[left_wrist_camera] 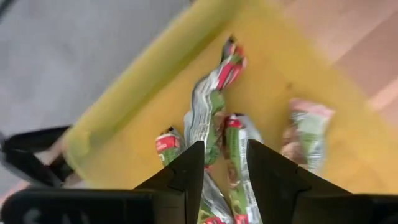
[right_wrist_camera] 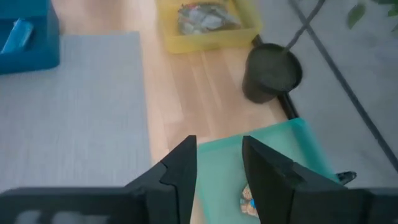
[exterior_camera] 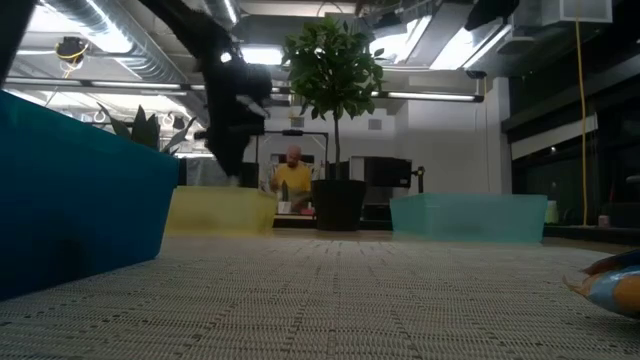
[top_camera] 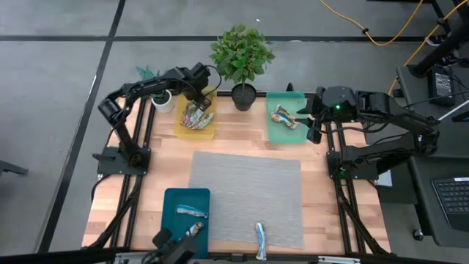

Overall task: Pick and place Granola Bars by type
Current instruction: Put the yellow granola bar into the blue transparent bin

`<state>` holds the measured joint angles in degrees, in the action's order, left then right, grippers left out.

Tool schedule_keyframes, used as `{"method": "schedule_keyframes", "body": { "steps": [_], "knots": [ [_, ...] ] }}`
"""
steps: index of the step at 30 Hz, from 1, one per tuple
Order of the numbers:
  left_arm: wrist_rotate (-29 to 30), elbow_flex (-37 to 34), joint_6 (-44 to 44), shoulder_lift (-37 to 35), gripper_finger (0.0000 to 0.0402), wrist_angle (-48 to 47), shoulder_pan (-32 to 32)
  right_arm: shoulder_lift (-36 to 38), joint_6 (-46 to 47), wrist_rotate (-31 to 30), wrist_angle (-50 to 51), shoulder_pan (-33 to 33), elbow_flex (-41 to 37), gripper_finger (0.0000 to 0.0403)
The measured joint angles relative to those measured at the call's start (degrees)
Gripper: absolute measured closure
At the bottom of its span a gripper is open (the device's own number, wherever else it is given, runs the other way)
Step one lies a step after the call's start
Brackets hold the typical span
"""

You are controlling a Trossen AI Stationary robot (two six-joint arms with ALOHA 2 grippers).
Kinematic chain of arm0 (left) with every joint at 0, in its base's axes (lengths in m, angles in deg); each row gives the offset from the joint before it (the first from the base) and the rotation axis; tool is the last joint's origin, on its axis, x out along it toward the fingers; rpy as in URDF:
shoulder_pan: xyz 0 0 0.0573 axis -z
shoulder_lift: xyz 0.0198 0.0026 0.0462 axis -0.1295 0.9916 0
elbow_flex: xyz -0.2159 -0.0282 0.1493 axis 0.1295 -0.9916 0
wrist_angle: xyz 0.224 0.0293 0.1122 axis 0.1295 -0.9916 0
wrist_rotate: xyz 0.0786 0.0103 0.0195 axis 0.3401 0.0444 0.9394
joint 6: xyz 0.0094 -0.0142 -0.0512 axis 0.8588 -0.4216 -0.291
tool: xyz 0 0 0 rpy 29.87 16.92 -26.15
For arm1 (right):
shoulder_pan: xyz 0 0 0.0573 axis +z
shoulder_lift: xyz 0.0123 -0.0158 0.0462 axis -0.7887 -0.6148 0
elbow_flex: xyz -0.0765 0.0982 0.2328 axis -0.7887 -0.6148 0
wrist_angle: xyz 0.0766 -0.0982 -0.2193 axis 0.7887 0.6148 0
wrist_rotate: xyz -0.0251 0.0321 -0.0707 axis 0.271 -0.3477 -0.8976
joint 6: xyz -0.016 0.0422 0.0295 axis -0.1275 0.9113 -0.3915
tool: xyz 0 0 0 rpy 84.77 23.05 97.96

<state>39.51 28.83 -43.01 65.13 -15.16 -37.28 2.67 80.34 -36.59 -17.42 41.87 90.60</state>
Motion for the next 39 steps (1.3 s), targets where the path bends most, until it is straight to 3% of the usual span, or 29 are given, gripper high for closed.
{"method": "schedule_keyframes", "body": {
  "steps": [9,17,26,31,39],
  "knots": [
    [0.49,0.0,-3.0,-16.92,0.0294,0.09,4.93,0.0,-3.82,14.02,1.1,9.02,0.02,0.0272],
    [5.99,0.0,-4.93,-30.93,0.0295,0.07,10.9,-2.95,-8.49,14.39,-0.14,22.24,0.02,0.0272],
    [10.82,0.0,-5.05,-38.44,0.0299,-0.13,15.65,-16.37,-15.93,17.5,-6.03,27.75,0.07,0.0269],
    [10.82,0.0,-4.56,-39.7,0.03,-1.25,17.19,-23.26,-20.95,18.12,-7.05,31.42,0.04,0.0236],
    [10.49,0.0,-1.93,-39.92,0.03,-6.54,19.28,-31.36,-21.17,16.47,-16.3,37.16,0.04,0.013]
  ]
}}
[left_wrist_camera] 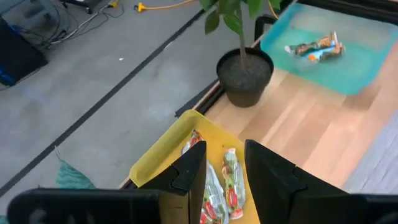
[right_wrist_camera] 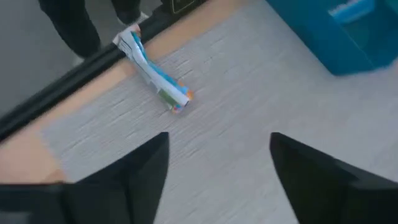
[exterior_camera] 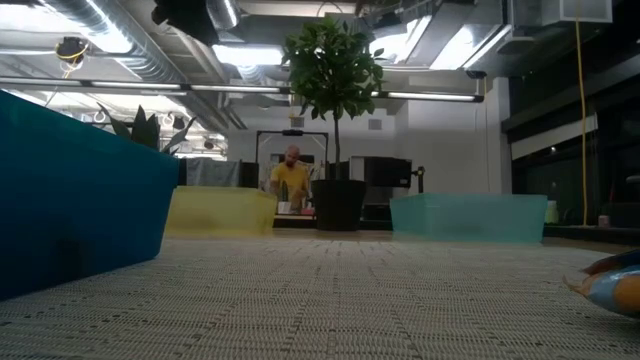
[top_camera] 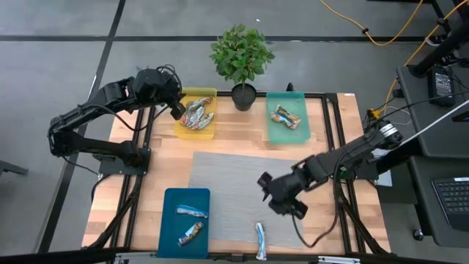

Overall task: Pick and place Granola Bars by type
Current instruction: Put the yellow granola bar into the blue transparent bin

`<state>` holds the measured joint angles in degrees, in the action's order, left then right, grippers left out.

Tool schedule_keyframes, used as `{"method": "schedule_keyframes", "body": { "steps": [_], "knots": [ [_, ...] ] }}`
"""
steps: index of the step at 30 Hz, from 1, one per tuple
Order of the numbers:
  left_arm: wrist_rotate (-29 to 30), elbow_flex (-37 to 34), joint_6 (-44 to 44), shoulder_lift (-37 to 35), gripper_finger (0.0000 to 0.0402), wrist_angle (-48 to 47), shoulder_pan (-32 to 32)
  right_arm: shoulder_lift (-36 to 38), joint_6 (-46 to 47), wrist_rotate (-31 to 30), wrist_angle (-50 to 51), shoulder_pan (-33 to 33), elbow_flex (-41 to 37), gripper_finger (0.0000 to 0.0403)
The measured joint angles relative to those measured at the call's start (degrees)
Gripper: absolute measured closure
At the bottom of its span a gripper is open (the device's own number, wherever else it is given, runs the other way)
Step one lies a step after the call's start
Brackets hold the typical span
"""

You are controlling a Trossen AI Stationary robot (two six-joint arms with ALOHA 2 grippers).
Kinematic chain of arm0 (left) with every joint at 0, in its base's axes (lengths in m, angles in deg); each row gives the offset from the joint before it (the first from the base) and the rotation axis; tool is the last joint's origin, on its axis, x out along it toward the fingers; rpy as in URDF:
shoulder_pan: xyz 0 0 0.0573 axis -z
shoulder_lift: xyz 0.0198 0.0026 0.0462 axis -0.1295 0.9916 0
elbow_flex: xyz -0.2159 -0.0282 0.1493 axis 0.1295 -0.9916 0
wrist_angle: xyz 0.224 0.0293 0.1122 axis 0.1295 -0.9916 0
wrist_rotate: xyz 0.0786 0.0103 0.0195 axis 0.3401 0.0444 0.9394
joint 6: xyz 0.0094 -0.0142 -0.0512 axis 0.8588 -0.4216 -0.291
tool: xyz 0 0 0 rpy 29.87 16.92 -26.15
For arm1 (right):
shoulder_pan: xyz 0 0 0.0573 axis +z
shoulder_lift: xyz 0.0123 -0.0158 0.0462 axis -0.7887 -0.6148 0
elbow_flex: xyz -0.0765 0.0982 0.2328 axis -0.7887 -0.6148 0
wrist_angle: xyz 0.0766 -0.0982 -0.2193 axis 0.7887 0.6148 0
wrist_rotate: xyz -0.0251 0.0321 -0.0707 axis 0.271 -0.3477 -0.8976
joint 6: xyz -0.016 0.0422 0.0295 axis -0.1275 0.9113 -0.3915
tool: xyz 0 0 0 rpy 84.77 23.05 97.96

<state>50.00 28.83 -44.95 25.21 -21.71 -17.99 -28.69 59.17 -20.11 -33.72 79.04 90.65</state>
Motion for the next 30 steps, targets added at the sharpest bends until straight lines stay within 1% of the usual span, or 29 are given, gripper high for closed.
{"method": "schedule_keyframes", "body": {
  "steps": [4,7,12,17,20,23,25,30],
  "knots": [
    [-0.04,0.0,-0.07,0.0,0.03,-0.46,1.28,-4.32,-4.89,-4.97,-2.02,3.19,0.0,0.0089],
    [-0.11,0.0,-0.67,0.0,0.03,-0.44,2.77,-7.39,-8.11,-7.22,-2.01,4.86,0.0,0.0078],
    [-0.09,0.0,-5.13,0.0,0.03,-0.23,5.96,-11.46,-8.63,-7.2,-4.31,6.73,-0.02,0.0076],
    [-0.11,0.0,-8.91,0.0,0.03,-0.21,9.8,-14.92,-8.79,-7.15,-13.28,7.81,-0.04,0.0076],
    [-0.04,0.0,-10.81,0.0,0.03,-0.21,12.19,-16.94,-8.72,-7.11,-16.99,8.24,-0.04,0.0076],
    [0.24,0.0,-12.48,0.0,0.03,-0.21,14.65,-18.86,-8.74,-6.92,-18.2,8.67,-0.04,0.0076],
    [0.32,0.0,-13.13,0.0,0.03,-0.21,16.2,-20.25,-8.72,-5.8,-18.01,8.9,-0.04,0.0076],
    [1.15,0.0,-14.35,0.0,0.03,-0.23,19.53,-22.5,-8.7,-5.49,-17.57,9.92,-0.04,0.0076]
  ]
}}
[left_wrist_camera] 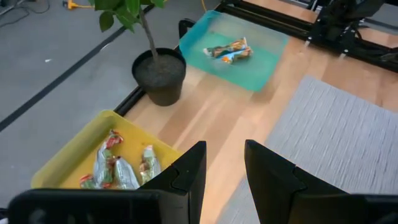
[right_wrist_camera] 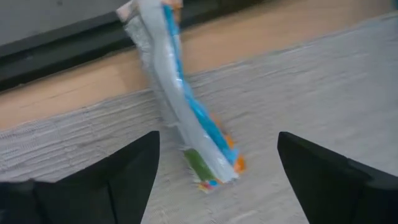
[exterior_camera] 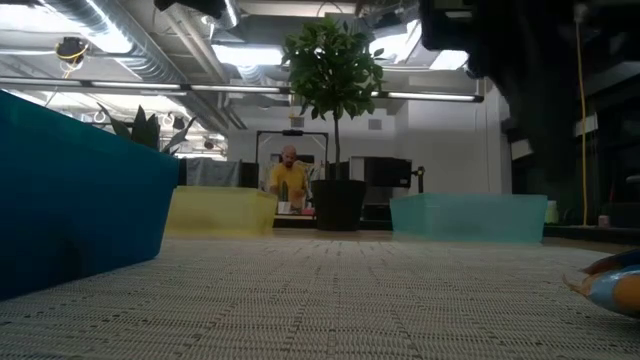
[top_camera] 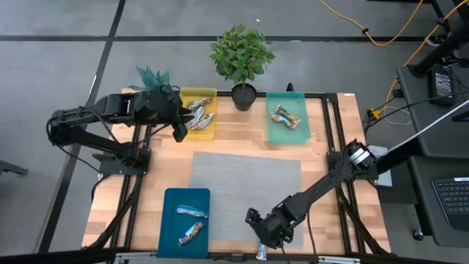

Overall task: Pick and place Granola Bars by type
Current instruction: Put the yellow granola bar into the blue transparent bin

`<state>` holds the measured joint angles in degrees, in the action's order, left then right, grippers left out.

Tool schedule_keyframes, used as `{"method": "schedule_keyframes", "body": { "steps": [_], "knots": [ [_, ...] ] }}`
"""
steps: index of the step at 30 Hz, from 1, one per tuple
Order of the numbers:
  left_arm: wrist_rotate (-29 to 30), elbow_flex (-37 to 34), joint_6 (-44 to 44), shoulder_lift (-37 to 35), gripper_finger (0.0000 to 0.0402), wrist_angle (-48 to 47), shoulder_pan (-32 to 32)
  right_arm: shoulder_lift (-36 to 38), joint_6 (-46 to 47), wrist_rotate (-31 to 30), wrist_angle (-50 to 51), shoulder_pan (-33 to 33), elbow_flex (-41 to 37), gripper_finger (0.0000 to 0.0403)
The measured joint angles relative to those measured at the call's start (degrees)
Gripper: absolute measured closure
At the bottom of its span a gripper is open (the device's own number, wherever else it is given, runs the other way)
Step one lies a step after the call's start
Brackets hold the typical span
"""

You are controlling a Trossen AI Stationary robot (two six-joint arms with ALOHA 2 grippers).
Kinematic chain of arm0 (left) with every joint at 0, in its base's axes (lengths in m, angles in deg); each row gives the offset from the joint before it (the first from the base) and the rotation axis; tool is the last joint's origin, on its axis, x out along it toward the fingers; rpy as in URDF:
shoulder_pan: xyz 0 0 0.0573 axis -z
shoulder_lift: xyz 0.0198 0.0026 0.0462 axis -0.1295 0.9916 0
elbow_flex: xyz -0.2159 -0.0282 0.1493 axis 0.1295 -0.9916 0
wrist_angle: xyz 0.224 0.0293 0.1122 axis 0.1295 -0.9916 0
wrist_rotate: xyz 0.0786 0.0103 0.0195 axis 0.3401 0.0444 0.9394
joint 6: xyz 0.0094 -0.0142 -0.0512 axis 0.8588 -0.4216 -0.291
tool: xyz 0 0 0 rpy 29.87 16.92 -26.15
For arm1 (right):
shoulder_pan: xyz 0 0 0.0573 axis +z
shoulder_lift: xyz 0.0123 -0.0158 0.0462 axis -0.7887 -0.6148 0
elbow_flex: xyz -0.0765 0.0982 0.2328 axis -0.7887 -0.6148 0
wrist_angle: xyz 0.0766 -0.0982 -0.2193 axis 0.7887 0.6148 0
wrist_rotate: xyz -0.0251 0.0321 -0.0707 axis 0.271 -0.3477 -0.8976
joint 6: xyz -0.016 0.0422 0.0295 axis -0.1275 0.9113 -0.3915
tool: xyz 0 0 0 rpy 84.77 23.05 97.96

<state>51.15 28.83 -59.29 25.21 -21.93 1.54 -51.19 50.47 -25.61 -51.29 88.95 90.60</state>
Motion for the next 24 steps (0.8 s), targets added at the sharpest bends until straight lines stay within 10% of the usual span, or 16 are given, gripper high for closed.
{"method": "schedule_keyframes", "body": {
  "steps": [24],
  "knots": [
    [6.98,0.0,-4.97,0.0,0.03,0.04,7.87,-3.17,0.46,6.97,-0.37,0.02,0.0,0.0284]
  ]
}}
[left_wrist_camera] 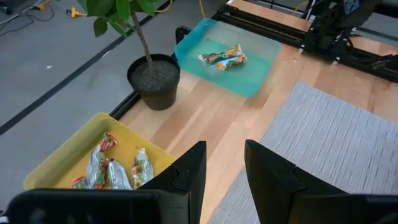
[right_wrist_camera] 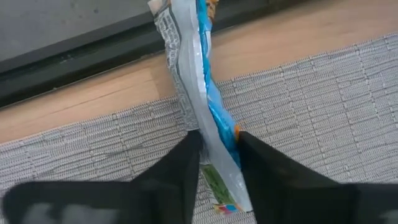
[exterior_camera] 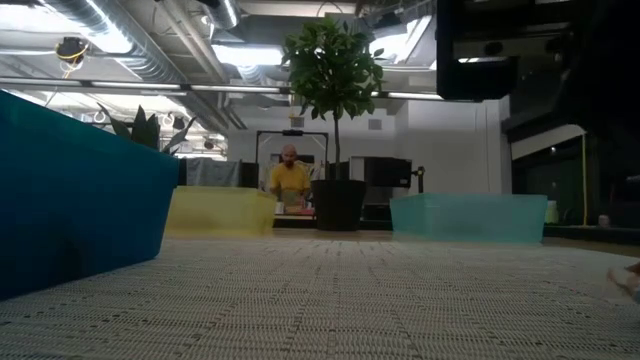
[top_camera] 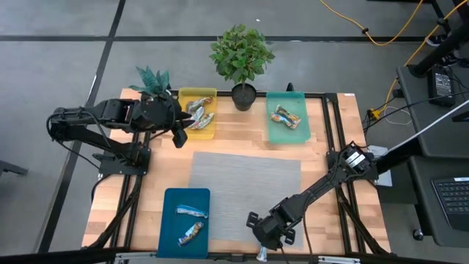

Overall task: Pick and place Granola Bars by type
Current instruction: Put the yellow granola bar into the blue transparent bin

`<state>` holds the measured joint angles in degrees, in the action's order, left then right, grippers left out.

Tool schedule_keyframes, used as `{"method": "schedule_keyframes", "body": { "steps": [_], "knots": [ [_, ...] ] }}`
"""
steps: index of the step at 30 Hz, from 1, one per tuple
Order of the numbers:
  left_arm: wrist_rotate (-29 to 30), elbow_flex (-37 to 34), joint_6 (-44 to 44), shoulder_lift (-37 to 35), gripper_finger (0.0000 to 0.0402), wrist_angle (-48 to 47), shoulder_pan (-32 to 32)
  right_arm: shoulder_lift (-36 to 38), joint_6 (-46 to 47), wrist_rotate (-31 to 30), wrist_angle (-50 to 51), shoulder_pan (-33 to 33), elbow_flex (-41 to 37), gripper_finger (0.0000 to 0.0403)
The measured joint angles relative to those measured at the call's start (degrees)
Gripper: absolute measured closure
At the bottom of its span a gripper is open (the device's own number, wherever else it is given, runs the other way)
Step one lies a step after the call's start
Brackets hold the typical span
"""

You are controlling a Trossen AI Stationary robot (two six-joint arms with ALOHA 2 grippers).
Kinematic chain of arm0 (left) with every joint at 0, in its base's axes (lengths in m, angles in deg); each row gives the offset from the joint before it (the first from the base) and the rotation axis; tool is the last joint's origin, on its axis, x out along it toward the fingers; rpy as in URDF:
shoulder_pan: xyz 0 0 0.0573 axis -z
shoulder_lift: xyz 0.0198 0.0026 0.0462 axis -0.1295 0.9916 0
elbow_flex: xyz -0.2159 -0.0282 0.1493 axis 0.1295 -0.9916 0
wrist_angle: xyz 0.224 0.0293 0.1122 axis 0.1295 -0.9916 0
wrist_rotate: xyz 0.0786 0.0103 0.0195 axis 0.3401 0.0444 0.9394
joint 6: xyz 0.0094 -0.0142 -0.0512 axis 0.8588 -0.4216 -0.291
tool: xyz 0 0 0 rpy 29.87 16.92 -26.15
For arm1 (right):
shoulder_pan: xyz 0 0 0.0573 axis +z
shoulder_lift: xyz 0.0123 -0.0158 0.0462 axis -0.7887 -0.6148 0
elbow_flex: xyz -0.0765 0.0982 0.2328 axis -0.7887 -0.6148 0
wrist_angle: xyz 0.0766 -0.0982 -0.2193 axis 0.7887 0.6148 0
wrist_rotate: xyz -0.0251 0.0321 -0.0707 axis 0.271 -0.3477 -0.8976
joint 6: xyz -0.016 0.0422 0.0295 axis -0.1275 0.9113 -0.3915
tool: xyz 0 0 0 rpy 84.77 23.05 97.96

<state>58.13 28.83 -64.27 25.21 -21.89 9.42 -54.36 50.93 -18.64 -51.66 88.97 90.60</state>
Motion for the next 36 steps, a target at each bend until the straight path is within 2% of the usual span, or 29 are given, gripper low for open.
{"method": "schedule_keyframes", "body": {
  "steps": [8,10,14,20,27,36],
  "knots": [
    [1.0,0.0,0.0,0.0,0.03,0.02,-0.02,0.0,2.25,-0.05,0.08,0.02,0.0,0.0383],
    [1.0,0.0,0.0,0.0,0.03,0.02,-0.02,0.0,4.32,-0.04,0.17,-0.11,0.0,0.0395],
    [1.02,0.0,0.0,0.0,0.03,0.03,-0.02,0.0,8.87,-3.0,5.29,-0.19,2.8,0.039],
    [1.24,0.0,0.04,0.0,0.03,0.04,-0.02,1.47,11.73,-9.37,20.0,-1.6,9.46,0.0395],
    [1.26,0.0,0.16,0.0,0.03,0.26,-0.02,10.25,23.83,-17.44,25.75,-5.13,10.62,0.0398],
    [3.39,0.0,1.61,0.02,0.03,0.38,-0.03,23.87,41.39,-35.75,26.9,-9.08,10.64,0.0399]
  ]
}}
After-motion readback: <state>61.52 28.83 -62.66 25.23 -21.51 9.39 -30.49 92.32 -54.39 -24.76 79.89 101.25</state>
